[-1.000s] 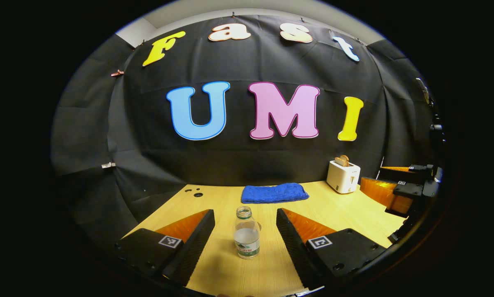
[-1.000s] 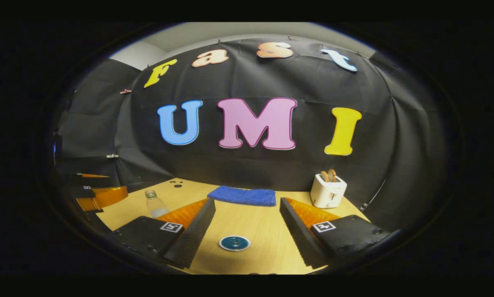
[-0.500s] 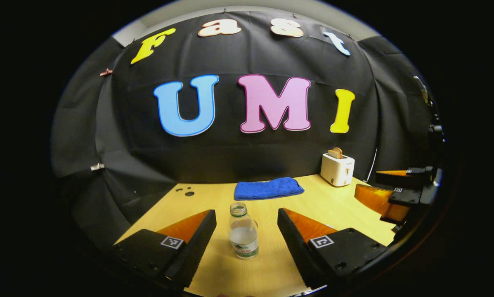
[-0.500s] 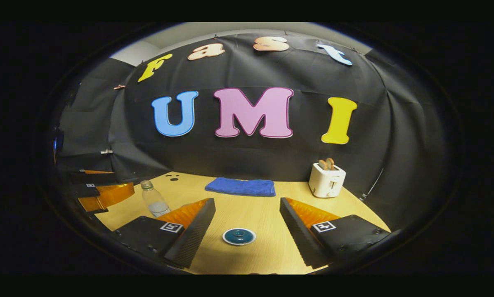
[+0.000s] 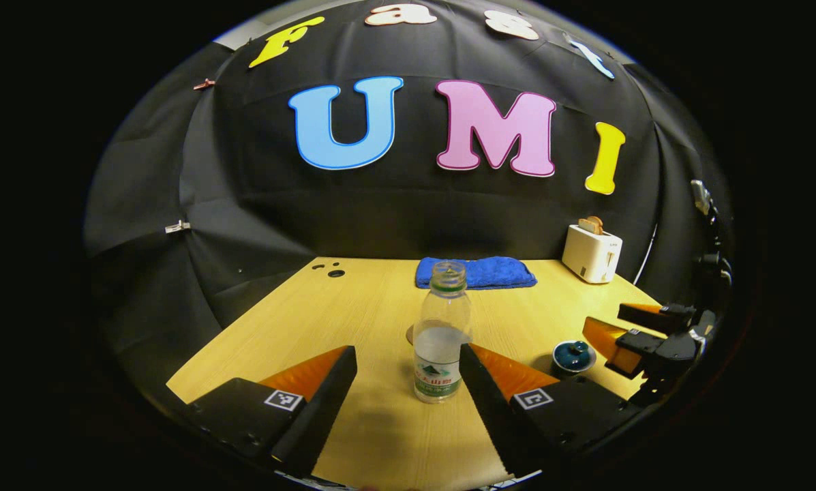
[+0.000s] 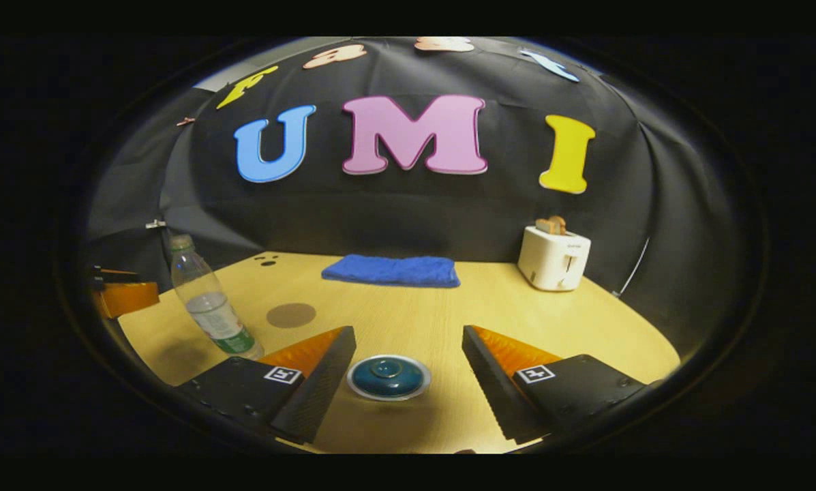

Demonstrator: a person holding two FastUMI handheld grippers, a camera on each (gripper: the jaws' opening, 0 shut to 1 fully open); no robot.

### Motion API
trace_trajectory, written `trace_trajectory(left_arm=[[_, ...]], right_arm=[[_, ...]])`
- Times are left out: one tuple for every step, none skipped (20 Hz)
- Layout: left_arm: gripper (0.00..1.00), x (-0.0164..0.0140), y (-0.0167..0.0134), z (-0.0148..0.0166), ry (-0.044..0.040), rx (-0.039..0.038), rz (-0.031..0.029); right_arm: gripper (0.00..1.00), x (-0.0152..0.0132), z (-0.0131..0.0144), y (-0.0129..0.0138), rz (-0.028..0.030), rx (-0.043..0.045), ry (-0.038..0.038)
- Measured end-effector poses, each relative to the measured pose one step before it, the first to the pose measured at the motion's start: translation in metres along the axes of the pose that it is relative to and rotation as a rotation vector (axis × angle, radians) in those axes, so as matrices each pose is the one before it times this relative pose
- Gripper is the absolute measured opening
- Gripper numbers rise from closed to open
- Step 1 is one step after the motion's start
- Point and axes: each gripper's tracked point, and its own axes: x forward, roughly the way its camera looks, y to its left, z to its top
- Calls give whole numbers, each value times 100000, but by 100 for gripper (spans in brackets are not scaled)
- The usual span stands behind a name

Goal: Open the teacup lid with one hand, grasp the water bottle and pour water into the teacup with the other hand; after pouring, place the water bottle on the coaster and then close the teacup lid.

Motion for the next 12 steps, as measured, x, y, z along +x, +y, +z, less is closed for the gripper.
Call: trace_trajectory(left_arm=[[96,183,95,-613,768,-48,564],[96,196,96,-370,367,-197,550],[96,27,86,-282,340,-426,480],[96,11,-33,-336,250,-603,275],[96,-23,-149,-203,152,-653,-179],[96,19,-253,-254,171,-761,-482],[96,0,-176,-291,308,-718,-721],[96,157,-149,-551,708,-274,-387],[96,71,-33,-509,1187,266,219],[96,100,-39,-362,595,356,74],[96,-72,-91,-68,43,202,-93],[96,-14,-115,12,-54,104,-367]], right_arm=[[98,385,-899,268,182,293,1108],[98,338,-493,282,-73,-134,294],[98,170,-372,242,159,-423,153],[98,140,-300,282,362,-540,282],[98,131,-228,57,-194,-107,-209],[98,256,-298,208,705,851,752],[98,270,-448,402,1136,411,1265],[98,208,-430,173,104,-622,850],[97,108,-141,-24,-576,-520,200],[99,159,94,-171,-161,376,6],[93,82,119,-10,-174,771,-144],[88,187,71,99,-151,418,-76]])
